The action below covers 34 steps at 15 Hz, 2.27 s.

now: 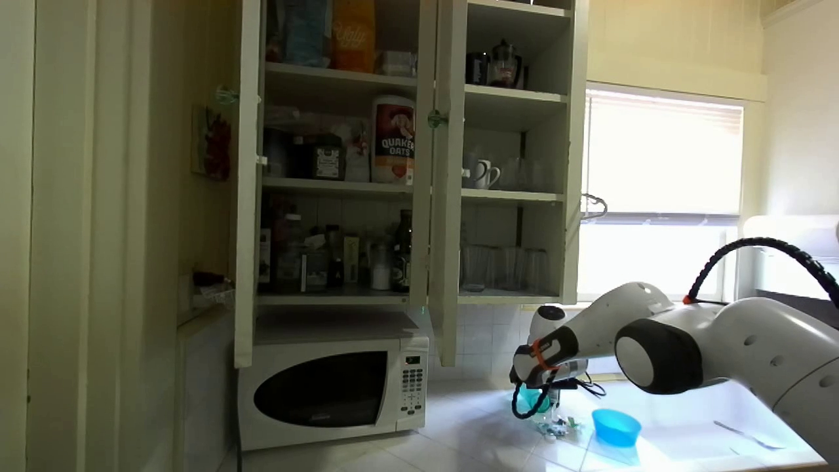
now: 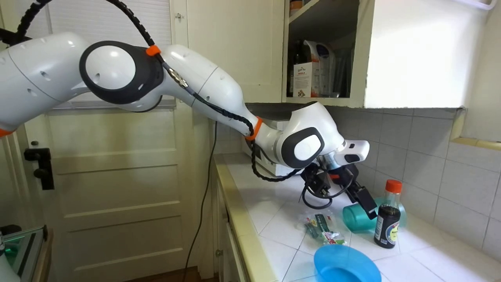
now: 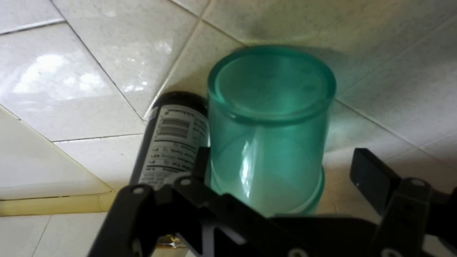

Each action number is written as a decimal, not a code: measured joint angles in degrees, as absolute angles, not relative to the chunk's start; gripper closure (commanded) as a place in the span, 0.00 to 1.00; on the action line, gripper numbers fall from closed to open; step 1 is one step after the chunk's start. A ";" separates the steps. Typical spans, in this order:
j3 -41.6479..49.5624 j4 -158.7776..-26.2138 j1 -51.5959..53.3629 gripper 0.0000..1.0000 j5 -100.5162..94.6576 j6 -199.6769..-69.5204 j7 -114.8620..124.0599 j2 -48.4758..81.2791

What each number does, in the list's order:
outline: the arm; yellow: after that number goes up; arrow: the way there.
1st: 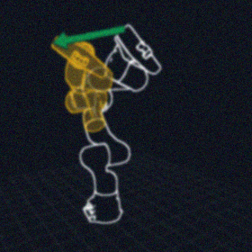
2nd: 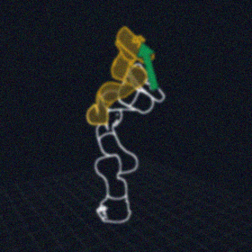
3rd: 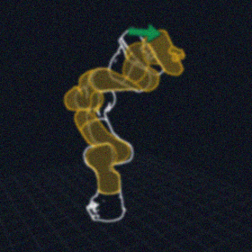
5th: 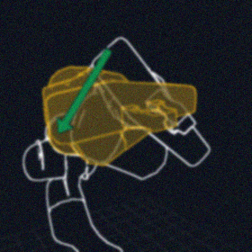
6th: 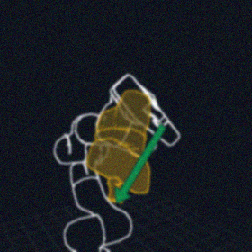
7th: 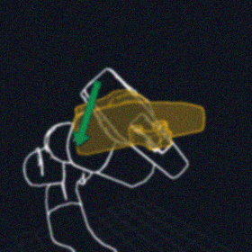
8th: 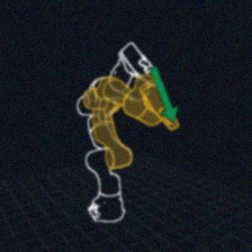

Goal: Put the blue cup inside the upper cabinet on the left.

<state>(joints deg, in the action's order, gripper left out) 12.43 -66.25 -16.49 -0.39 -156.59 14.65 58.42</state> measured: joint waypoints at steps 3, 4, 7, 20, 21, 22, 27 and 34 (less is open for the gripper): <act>11.97 -63.87 -17.12 0.00 -0.11 -154.37 14.63 59.70; 11.90 -63.12 -17.27 0.00 -0.07 -153.55 14.64 60.12; 11.76 -61.10 -17.59 0.25 0.01 -151.49 14.64 61.37; 11.30 -58.19 -16.79 0.44 -0.17 -150.48 14.40 63.43; 11.32 -58.64 -16.37 0.44 -0.25 -151.21 14.40 63.29; 11.36 -59.25 -15.91 0.44 -0.31 -152.24 14.40 63.14; 12.18 -66.92 -13.32 0.44 -0.33 -163.04 14.42 60.83; 15.58 -84.35 -8.18 0.44 -0.31 -181.84 15.14 54.44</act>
<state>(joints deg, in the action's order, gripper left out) 15.58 -84.35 -8.18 -0.31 -181.84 15.14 54.44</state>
